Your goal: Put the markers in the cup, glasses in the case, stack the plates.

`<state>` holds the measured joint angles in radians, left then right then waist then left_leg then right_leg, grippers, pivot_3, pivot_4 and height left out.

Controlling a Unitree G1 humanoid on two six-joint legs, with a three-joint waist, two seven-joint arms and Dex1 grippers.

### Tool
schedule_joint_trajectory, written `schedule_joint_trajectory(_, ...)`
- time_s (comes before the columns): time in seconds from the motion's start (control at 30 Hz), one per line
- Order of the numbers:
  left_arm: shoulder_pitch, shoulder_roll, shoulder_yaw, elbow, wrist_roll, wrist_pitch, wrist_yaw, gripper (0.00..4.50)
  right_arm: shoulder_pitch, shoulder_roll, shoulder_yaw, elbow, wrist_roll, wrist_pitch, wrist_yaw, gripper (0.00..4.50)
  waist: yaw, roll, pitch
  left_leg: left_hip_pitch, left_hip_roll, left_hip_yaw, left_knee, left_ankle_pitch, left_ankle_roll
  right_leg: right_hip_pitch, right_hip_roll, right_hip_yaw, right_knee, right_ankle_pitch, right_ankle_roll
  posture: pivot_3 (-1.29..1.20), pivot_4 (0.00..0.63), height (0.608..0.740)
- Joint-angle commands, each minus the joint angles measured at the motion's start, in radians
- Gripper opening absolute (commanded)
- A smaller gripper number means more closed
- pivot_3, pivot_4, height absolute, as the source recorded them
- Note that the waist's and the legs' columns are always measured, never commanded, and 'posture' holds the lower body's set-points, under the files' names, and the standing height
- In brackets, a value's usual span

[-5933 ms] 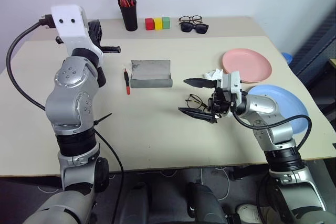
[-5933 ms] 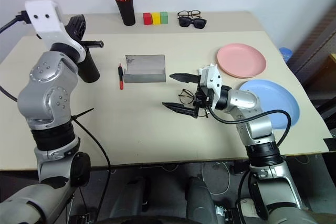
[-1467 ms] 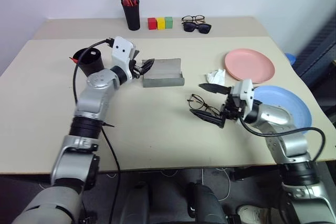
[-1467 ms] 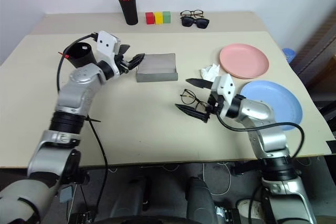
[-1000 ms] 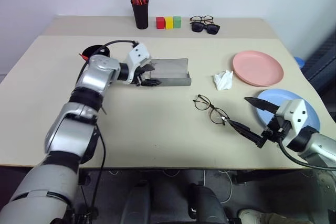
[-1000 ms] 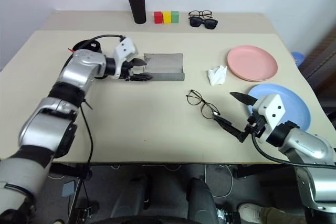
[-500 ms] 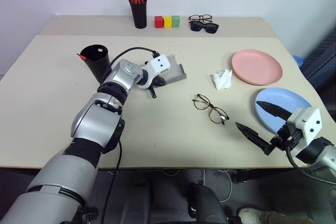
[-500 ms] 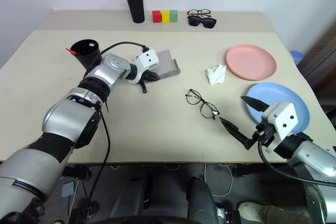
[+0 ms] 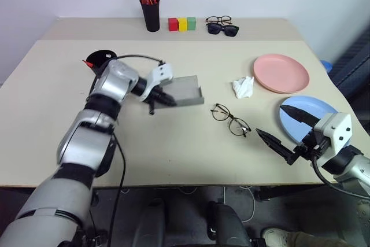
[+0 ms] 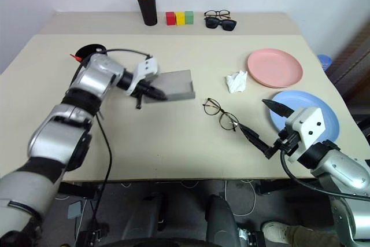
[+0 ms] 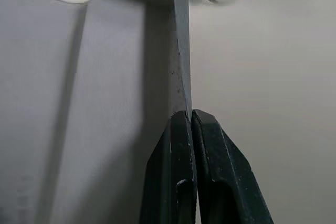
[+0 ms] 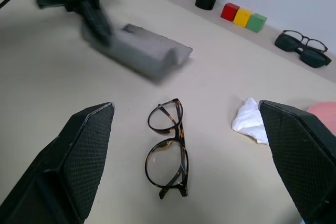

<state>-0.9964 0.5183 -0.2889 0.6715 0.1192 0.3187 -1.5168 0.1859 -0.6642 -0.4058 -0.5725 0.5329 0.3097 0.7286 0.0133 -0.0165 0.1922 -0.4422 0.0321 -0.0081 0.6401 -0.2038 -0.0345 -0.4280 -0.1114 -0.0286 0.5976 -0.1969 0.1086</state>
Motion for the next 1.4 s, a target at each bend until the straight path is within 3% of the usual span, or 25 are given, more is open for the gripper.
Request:
schedule_joint_trajectory(0.03, 0.126, 0.112, -0.004, -0.383, -0.062, 0.190, -0.078, 0.06, -0.024, -0.015, -0.003, 0.008, -0.001, -0.018, 0.012, 4.50, -0.002, 0.000, 0.000, 0.000, 0.000, 0.000, 0.000, 0.000, 0.000, 0.000, 0.000, 0.000, 0.000, 0.000, 0.000, 0.00, 0.150, 0.740)
schedule_joint_trajectory(0.17, 0.305, 0.246, -0.013, -0.721, -0.127, 0.348, -0.091, 0.06, -0.035, -0.008, 0.013, 0.021, -0.008, -0.027, 0.015, 4.50, -0.003, 0.001, 0.000, 0.000, 0.000, 0.000, 0.002, 0.000, 0.000, 0.000, 0.000, 0.000, 0.001, 0.000, 0.000, 0.00, 0.150, 0.740)
schedule_joint_trajectory(0.3, 0.325, 0.214, -0.057, -0.824, -0.142, 0.461, 0.000, 0.06, -0.041, 0.001, 0.030, 0.033, -0.016, -0.037, 0.013, 4.50, 0.013, 0.001, 0.000, -0.001, 0.000, -0.001, 0.006, 0.000, 0.000, 0.002, 0.000, 0.000, 0.001, 0.000, 0.000, 0.00, 0.150, 0.740)
schedule_joint_trajectory(0.57, 0.169, 0.029, -0.152, -0.711, -0.134, 0.556, 0.179, 0.06, -0.009, 0.002, 0.005, 0.040, -0.015, -0.063, 0.021, 4.50, 0.023, 0.001, 0.000, -0.001, -0.001, -0.001, 0.007, -0.001, 0.001, 0.003, 0.000, 0.000, 0.001, -0.001, 0.000, 0.00, 0.150, 0.740)
schedule_joint_trajectory(0.83, 0.075, -0.033, -0.191, -0.539, -0.133, 0.456, 0.218, 0.06, 0.025, 0.007, -0.017, 0.011, -0.014, -0.064, -0.003, 4.50, 0.016, 0.002, -0.001, 0.000, -0.001, -0.001, 0.007, -0.001, 0.002, 0.002, 0.000, 0.000, 0.002, 0.000, 0.000, 0.00, 0.150, 0.740)
schedule_joint_trajectory(1.13, 0.048, -0.038, -0.215, -0.476, -0.131, 0.386, 0.198, 0.06, 0.022, 0.001, -0.013, -0.032, -0.007, -0.028, -0.049, 4.50, 0.024, 0.002, -0.001, -0.001, -0.001, -0.001, 0.007, -0.001, 0.002, 0.002, 0.000, 0.000, 0.002, 0.000, 0.000, 0.00, 0.150, 0.740)
schedule_joint_trajectory(1.23, 0.064, -0.022, -0.221, -0.506, -0.133, 0.370, 0.180, 0.93, 0.023, -0.003, -0.014, -0.044, -0.002, -0.007, -0.061, 4.50, 0.024, 0.002, -0.001, -0.001, -0.001, -0.001, 0.007, -0.001, 0.002, 0.002, 0.000, 0.000, 0.002, 0.000, 0.000, 0.00, 0.150, 0.740)
schedule_joint_trajectory(1.4, 0.075, -0.030, -0.198, -0.530, -0.137, 0.376, 0.220, 3.35, -0.005, -0.017, 0.015, -0.040, 0.000, 0.074, -0.092, 4.50, 0.024, 0.002, -0.001, -0.001, -0.001, -0.001, 0.007, -0.001, 0.002, 0.002, 0.000, 0.000, 0.002, 0.000, 0.000, 0.00, 0.150, 0.740)
